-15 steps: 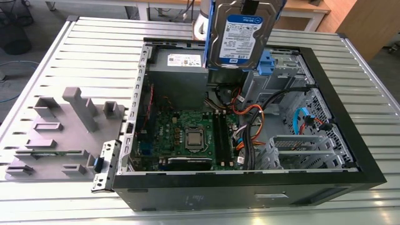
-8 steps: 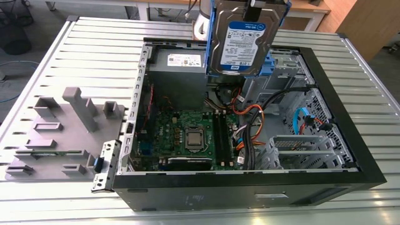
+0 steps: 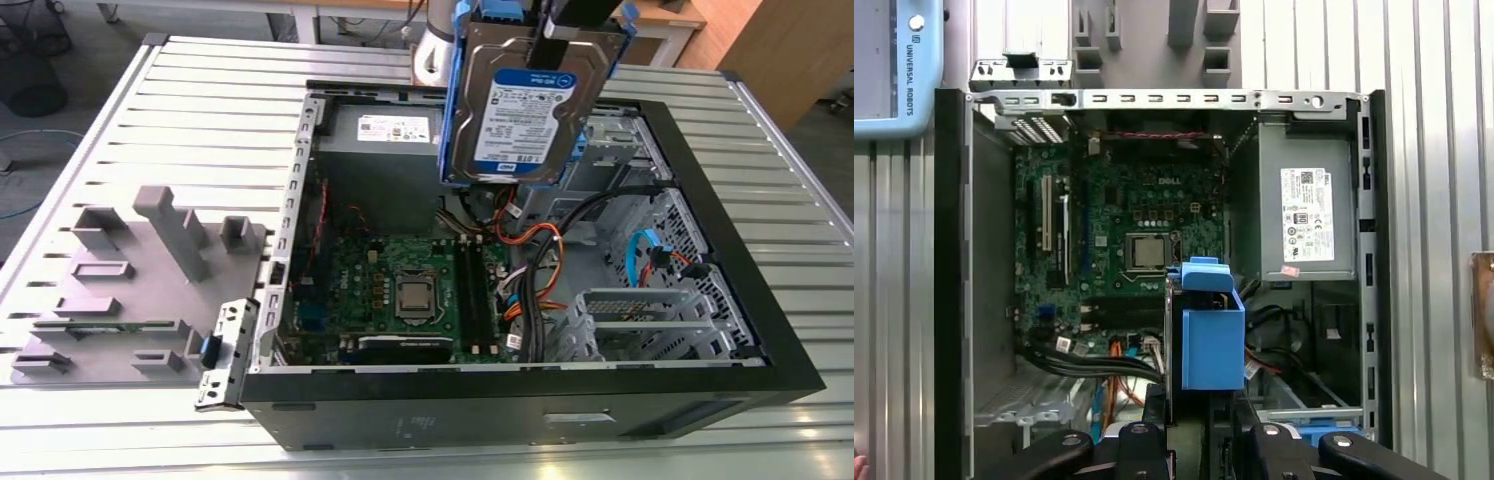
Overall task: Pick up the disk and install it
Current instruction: 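Pick up the disk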
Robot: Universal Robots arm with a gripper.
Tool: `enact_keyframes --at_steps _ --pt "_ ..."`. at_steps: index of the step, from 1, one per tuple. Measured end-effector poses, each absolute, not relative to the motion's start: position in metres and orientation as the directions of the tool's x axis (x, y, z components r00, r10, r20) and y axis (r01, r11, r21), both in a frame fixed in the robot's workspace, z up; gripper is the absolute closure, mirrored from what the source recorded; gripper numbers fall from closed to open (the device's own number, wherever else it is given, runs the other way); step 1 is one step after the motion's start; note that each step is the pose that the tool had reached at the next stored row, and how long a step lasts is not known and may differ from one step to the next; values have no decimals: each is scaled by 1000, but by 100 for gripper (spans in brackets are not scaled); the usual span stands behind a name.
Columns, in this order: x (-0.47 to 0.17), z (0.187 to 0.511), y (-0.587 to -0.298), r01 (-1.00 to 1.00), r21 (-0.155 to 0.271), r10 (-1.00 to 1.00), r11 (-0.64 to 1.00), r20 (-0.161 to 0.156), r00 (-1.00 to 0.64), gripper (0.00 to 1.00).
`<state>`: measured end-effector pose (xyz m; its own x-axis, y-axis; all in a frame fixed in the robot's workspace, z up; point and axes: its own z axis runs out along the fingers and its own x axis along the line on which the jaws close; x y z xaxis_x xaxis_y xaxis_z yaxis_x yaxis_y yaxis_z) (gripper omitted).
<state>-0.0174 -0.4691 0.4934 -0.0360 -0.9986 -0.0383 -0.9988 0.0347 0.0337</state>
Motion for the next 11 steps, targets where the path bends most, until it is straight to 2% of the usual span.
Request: enact_keyframes --at_steps 11 --pt "-17 493 -507 -999 34 -999 35 -38 -36 65"
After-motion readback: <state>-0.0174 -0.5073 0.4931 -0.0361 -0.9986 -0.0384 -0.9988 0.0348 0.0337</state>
